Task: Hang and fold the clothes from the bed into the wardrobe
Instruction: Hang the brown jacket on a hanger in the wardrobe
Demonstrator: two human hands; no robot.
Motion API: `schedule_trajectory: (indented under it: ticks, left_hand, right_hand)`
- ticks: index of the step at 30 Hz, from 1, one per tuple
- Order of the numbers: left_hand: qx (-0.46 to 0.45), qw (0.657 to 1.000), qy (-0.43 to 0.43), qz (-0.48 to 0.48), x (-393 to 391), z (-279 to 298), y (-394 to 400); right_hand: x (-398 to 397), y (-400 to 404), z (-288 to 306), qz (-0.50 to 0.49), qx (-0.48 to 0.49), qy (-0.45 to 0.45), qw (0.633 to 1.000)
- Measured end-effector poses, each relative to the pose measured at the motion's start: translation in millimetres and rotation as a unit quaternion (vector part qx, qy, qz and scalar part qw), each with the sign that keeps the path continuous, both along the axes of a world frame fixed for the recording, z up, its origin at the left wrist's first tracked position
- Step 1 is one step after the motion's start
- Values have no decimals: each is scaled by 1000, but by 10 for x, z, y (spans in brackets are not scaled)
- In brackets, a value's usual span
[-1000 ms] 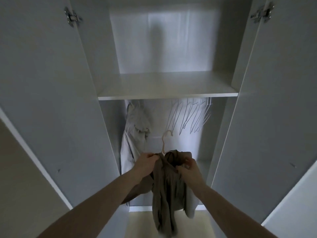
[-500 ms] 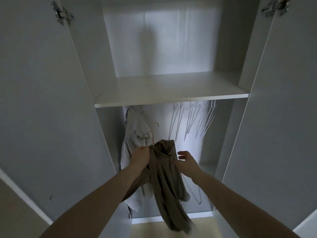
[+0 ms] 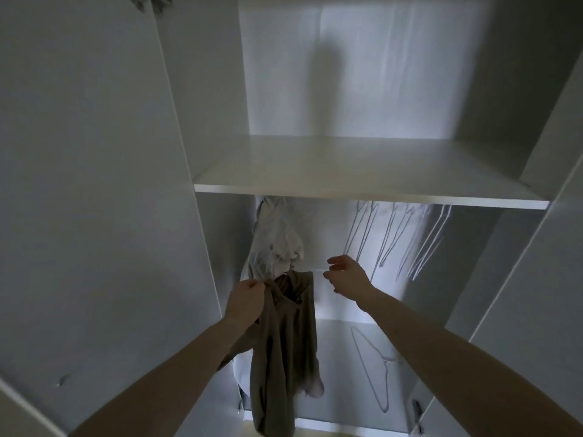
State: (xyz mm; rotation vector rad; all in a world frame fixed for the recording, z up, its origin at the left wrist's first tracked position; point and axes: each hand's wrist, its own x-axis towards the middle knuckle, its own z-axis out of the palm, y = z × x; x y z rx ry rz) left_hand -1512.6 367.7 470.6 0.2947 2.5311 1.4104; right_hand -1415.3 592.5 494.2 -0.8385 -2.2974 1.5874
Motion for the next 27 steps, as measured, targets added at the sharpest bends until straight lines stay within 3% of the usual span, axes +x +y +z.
schedule_trajectory:
  ticks: [8, 17, 21, 27]
  left_hand:
    - [43, 998, 21, 31, -265, -66, 302]
    - [68, 996, 37, 33, -539, 131, 969]
    - [65, 998, 3, -25, -656, 238, 1292]
    - [106, 994, -4, 17, -707, 84, 1364]
  right_hand:
    - [-493, 334, -109, 13, 55, 6, 998]
    - [-517, 804, -141, -47, 83, 38, 995]
    - [-477, 1030, -188, -40, 64, 31, 997]
    - [-700, 1095, -88, -50, 81, 81, 992]
